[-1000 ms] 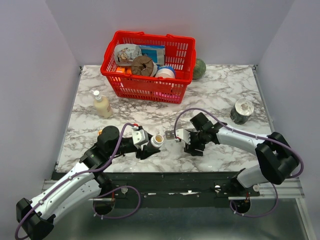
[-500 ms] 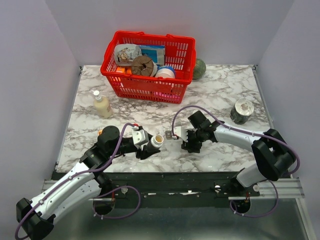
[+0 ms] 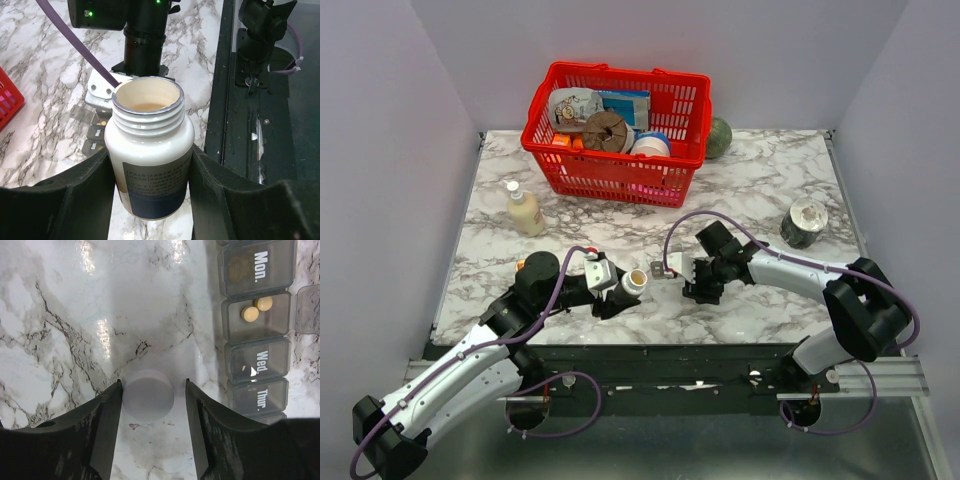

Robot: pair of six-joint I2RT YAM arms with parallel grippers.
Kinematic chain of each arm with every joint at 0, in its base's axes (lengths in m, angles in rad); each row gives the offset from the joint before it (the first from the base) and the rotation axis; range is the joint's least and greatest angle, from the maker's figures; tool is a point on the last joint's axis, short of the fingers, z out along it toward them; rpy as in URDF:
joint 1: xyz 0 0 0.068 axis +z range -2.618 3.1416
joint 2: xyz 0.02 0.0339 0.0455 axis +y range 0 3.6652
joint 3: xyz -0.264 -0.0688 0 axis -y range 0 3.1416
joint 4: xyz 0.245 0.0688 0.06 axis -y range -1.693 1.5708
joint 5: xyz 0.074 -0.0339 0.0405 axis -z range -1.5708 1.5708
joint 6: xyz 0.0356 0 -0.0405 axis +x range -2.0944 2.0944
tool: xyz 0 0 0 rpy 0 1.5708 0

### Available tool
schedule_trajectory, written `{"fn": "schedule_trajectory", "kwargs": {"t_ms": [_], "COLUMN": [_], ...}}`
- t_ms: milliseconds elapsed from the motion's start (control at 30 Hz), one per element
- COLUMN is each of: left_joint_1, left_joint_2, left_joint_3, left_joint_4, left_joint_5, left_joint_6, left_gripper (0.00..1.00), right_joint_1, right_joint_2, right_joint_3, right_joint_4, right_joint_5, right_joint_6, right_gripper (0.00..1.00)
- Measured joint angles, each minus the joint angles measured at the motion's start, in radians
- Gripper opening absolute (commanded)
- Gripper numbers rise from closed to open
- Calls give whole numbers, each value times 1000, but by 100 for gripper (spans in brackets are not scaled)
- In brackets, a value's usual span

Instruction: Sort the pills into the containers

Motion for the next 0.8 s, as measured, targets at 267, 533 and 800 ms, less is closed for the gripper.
{"fn": "schedule_trajectory", "kwargs": {"t_ms": [267, 533, 800], "left_joint_1": [0, 0, 0], "left_joint_2": [5, 7, 7], "left_joint_3": [0, 0, 0], "left_joint_4": [0, 0, 0], "left_joint_5": [0, 0, 0], "left_joint_6": [0, 0, 0], "left_gripper": [0, 0, 0], "right_joint_1": [0, 0, 0], "right_joint_2": [0, -1, -5], "right_joint_3": [0, 0, 0], "right_joint_4": [0, -3, -15], "right_joint_5": [8, 10, 11], "right_joint_6": [0, 0, 4], "right_gripper": [61, 61, 62]}}
